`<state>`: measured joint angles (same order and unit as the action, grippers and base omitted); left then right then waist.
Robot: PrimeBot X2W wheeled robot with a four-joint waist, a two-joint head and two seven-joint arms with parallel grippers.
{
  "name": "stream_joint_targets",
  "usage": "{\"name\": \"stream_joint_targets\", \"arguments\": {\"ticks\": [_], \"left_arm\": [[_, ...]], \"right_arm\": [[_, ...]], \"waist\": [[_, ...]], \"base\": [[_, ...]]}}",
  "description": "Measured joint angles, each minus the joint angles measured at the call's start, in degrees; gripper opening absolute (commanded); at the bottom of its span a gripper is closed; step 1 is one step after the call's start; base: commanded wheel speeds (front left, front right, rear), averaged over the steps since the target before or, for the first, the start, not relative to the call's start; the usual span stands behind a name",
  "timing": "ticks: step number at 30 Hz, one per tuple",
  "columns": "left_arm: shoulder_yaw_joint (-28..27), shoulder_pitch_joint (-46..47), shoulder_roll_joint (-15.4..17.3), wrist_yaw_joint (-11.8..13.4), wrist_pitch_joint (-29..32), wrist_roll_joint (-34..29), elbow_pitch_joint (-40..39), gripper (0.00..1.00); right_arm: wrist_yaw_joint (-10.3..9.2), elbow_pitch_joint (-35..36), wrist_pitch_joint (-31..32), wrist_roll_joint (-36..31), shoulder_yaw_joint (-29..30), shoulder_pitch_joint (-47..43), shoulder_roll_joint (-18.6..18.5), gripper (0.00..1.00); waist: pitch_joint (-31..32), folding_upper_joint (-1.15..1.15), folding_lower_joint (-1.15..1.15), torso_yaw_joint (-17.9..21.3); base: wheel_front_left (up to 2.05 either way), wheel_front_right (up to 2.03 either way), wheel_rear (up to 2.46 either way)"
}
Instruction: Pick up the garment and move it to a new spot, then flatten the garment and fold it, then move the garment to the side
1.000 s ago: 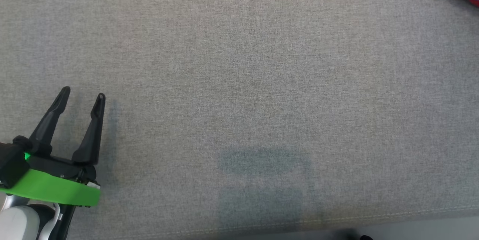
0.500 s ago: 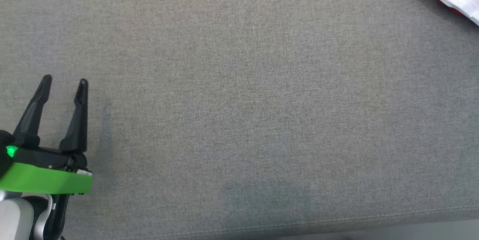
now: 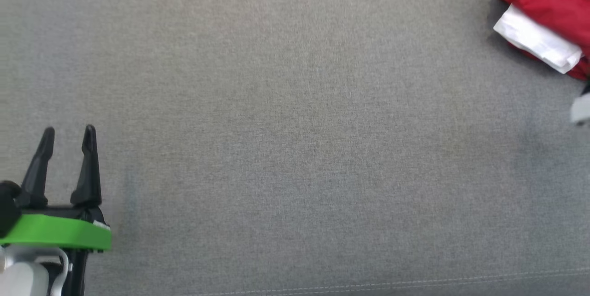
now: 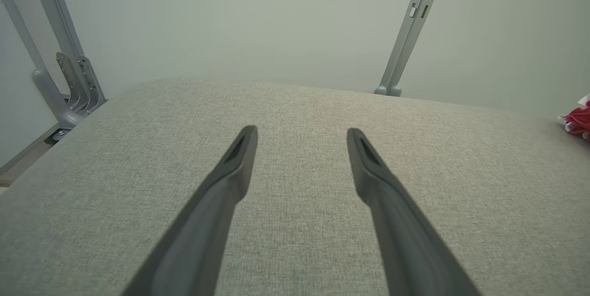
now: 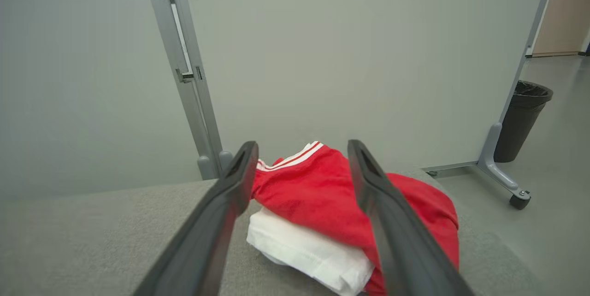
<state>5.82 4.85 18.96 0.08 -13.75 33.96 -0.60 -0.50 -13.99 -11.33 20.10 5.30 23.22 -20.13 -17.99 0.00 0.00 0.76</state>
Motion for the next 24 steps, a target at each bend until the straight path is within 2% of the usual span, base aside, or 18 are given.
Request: {"name": "stream_joint_targets", "arguments": {"ticks": [7, 8, 13, 19, 20, 24], "left_arm": [[2.12, -2.6, -2.1, 0.62, -0.16, -0.51, 4.89, 1.0], [3.56, -3.87, -2.76, 0.62, -0.18, -1.14, 7.25, 1.0], [3.92, -6.34, -3.35, 0.62, -0.18, -1.41, 8.53, 1.0], [4.75, -7.58, -3.45, 0.36, -0.18, -1.63, 9.2, 1.0], [4.99, -7.62, -3.77, 0.38, -0.08, -1.62, 9.7, 0.0], [6.01, -8.43, -5.8, 0.41, 0.1, -1.62, 12.09, 0.0]], "right_arm": [[0.44, 0.53, -0.07, -2.48, -4.91, -10.68, 4.05, 1.0], [-0.58, 0.51, -0.25, -3.12, -6.89, -17.56, 7.33, 1.0], [-2.16, 0.34, -0.43, -4.03, -8.28, -23.27, 9.35, 1.0], [-3.14, 1.62, -0.74, -4.81, -9.4, -26.26, 10.9, 1.0], [-3.07, 1.03, -0.73, -4.85, -9.43, -26.38, 11.14, 0.0], [-3.05, -1.53, -0.66, -4.85, -9.7, -27.67, 12.7, 0.0]], "waist": [[5.54, 0.0, 0.0, -1.43], [9.42, 0.0, 0.0, -2.88], [13.0, 0.0, 0.0, -4.3], [16.6, 0.0, 0.0, -5.39], [16.7, 0.0, -0.01, -5.42], [16.72, 0.0, 0.0, -5.42]], "base": [[0.0, 0.0, 0.0], [0.0, 0.0, 0.0], [0.0, 0.0, 0.0], [0.0, 0.0, 0.0], [0.0, 0.0, 0.0], [0.0, 0.0, 0.0]]}}
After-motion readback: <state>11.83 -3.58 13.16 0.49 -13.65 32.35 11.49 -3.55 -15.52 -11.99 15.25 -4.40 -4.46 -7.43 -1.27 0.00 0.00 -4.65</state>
